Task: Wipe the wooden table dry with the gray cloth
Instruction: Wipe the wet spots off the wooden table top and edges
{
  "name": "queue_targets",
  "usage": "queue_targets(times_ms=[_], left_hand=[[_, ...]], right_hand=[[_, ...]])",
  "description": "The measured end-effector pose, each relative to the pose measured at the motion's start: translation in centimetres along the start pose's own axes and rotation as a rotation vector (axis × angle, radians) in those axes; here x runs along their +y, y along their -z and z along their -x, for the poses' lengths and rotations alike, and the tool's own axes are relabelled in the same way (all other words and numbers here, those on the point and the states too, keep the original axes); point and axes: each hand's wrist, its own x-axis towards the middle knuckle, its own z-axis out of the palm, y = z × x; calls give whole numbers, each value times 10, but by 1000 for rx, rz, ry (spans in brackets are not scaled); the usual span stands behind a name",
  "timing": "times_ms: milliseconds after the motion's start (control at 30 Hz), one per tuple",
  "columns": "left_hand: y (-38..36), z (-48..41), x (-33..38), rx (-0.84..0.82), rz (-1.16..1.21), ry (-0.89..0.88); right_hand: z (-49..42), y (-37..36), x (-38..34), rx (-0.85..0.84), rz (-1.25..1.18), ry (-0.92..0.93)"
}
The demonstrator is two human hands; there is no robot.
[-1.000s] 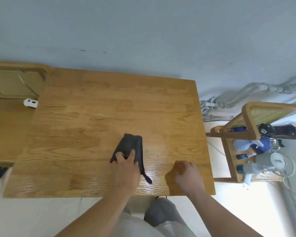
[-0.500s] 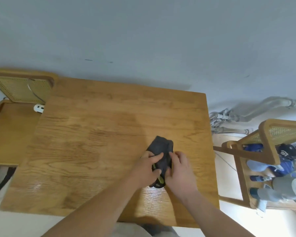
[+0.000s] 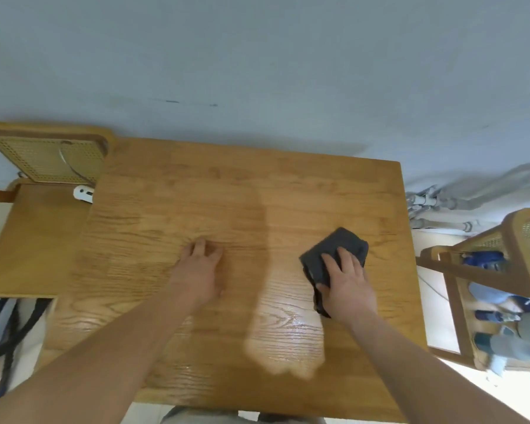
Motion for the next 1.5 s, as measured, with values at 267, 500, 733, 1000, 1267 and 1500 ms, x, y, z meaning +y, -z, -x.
queue_targets(times_ms=[267,500,733,1000,1267,1500], left_hand=[[1,-7,-12,-25,-86,-87],[14,-9,-25,-26,-183,-202],[60,-35,-34,46,-214,-285],[67,-76,-49,16,-212,-162],[66,-88,-47,-54,-113,-123],[68,-93,-42,-111,-96,-77]], right_hand=[[33,-44,-100,130,-20,-234],[59,-63,-97,60,98,281],[-6,-13,-59,122,-200,-550],[17,-57,-117,314,4,18],[-98,16,-64,216,-77,-221],[-111,3,-127,308,-1,119]])
